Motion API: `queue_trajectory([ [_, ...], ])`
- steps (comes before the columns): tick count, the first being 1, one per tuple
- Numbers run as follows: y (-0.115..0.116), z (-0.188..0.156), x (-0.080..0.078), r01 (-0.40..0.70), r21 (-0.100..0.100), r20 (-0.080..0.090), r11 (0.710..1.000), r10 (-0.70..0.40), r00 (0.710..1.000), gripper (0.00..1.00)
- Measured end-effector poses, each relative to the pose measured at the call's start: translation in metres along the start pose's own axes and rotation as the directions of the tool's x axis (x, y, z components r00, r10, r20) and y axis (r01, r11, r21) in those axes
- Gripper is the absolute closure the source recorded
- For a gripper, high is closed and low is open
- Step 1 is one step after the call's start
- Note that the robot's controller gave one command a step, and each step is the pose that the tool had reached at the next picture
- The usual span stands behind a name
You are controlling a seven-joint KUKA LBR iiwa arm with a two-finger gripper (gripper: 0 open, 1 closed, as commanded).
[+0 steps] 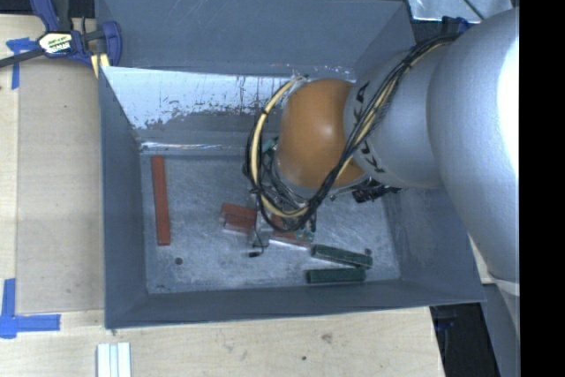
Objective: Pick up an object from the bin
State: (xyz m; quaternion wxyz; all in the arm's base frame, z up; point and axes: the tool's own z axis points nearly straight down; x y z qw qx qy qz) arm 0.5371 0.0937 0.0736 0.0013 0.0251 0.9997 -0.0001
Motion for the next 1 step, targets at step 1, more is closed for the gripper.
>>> queue_trajectory([
  [1,0.0028,-0.1389,0.0045,0.0,-0.003,0.008,1.0,0.0,1.0,1.0],
])
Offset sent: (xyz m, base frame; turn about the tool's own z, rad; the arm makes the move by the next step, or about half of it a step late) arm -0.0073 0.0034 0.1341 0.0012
